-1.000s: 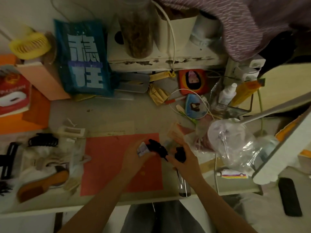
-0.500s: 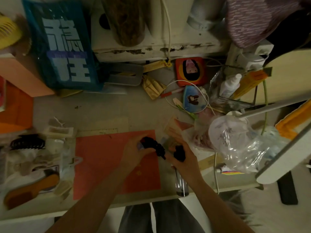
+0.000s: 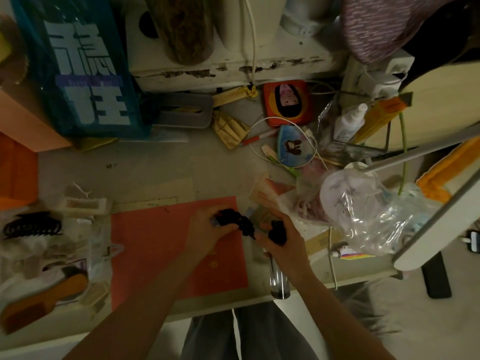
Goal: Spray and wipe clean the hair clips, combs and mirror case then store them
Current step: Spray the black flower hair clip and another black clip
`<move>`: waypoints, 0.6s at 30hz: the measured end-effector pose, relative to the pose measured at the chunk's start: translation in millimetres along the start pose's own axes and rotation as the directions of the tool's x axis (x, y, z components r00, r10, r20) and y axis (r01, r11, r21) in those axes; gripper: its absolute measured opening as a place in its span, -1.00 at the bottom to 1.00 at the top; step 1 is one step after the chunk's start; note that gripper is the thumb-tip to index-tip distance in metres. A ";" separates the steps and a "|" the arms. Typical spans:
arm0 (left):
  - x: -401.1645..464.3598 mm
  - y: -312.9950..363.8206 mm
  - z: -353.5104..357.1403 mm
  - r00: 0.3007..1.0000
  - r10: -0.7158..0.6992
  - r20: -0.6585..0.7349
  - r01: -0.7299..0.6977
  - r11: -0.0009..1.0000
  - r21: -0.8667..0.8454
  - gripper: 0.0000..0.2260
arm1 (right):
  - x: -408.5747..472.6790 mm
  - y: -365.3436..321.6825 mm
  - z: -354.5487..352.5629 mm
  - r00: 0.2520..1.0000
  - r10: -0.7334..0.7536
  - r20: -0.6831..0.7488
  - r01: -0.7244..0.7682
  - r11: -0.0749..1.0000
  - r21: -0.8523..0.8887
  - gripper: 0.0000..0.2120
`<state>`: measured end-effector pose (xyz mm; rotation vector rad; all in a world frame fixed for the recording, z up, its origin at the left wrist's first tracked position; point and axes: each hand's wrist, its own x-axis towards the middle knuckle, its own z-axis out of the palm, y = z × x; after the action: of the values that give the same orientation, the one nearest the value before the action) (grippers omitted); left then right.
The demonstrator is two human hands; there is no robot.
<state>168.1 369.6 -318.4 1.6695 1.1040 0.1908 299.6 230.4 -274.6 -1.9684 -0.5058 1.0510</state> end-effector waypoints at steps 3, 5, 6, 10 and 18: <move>-1.1 3.2 0.7 0.999 0.021 -0.032 -0.023 0.998 -0.062 -0.62 | -1.7 -1.0 0.0 1.000 -0.017 -0.016 0.017 1.000 -0.009 -0.52; -3.6 6.2 -2.4 0.999 0.020 -0.050 -0.025 0.995 -0.098 -0.62 | -3.3 -1.5 -0.6 0.999 -0.030 -0.022 0.030 1.000 -0.010 -0.50; -5.2 7.5 -5.8 0.998 -0.003 -0.068 -0.005 0.992 -0.123 -0.61 | -4.0 -2.2 -0.9 0.999 -0.035 -0.021 0.035 0.999 -0.005 -0.48; -9.8 15.7 -28.6 0.992 -0.062 -0.109 0.031 0.965 -0.262 -0.58 | -4.8 -11.8 -1.6 0.998 -0.067 -0.004 0.068 0.998 0.020 -0.52; -27.5 67.7 -69.8 0.955 0.131 -0.266 -0.193 0.957 -0.219 -0.60 | -4.3 -68.5 -4.1 0.971 -0.240 0.007 0.236 0.959 0.160 -0.49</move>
<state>148.5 396.8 -223.1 1.5423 1.0773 0.6339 302.6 265.1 -215.3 -1.7089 -0.6368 0.9360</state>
